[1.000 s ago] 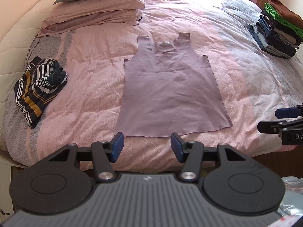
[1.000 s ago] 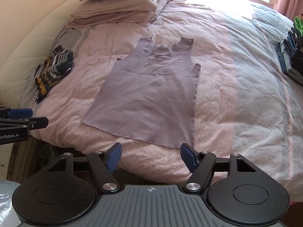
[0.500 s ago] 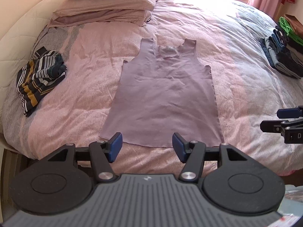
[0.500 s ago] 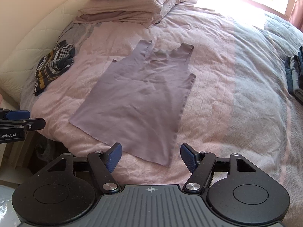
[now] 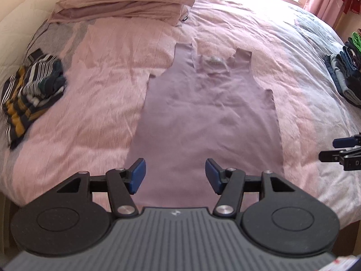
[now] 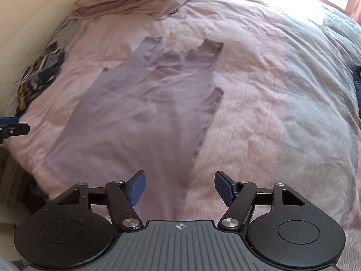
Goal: Fold clothes
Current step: 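Withdraw both tools and bring them back to the shirt hem, then grasp the shirt hem with both tools and lift it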
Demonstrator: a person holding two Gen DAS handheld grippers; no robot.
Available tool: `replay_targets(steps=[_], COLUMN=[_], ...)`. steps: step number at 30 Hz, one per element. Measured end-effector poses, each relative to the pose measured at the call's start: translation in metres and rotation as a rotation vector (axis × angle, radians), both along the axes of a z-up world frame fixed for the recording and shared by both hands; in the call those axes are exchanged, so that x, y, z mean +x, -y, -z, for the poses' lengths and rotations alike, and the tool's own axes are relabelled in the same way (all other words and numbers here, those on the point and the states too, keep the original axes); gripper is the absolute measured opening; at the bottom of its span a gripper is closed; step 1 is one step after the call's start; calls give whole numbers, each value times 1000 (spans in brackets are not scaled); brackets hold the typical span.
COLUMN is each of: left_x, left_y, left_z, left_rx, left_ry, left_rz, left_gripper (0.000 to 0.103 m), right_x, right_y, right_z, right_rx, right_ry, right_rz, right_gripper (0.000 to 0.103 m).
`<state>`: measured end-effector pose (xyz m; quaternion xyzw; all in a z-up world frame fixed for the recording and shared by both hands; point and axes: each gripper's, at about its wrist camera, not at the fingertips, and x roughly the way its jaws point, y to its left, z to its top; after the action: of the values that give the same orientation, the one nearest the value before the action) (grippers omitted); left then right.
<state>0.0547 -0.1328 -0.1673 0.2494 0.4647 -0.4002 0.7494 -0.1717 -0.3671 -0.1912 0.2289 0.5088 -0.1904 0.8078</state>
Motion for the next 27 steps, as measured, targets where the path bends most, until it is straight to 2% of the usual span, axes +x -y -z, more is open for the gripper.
replay_targets(steps=[3, 7, 12, 15, 18, 21, 24, 27], left_x=[38, 89, 151, 182, 205, 223, 231, 234], left_y=[34, 92, 173, 222, 265, 301, 325, 342], left_z=[18, 47, 80, 100, 120, 139, 157, 177], left_rx=[-27, -55, -90, -96, -82, -73, -64, -24], left_ry=[23, 41, 28, 54, 85, 86, 90, 115], left_rz=[65, 184, 363, 492, 604, 673, 746, 802], left_gripper=[53, 47, 44, 40, 38, 36, 36, 29], right_x=[15, 46, 99, 131, 161, 191, 215, 229], right_y=[33, 76, 132, 167, 202, 227, 244, 255], right_z=[8, 25, 53, 69, 84, 99, 117, 135], right_rx=[-34, -74, -142, -189, -211, -245, -246, -245], right_ry=[50, 111, 133, 155, 162, 149, 128, 98], right_rz=[53, 93, 41, -8, -36, -85, -134, -171], right_gripper=[65, 60, 49, 46, 43, 43, 43, 43])
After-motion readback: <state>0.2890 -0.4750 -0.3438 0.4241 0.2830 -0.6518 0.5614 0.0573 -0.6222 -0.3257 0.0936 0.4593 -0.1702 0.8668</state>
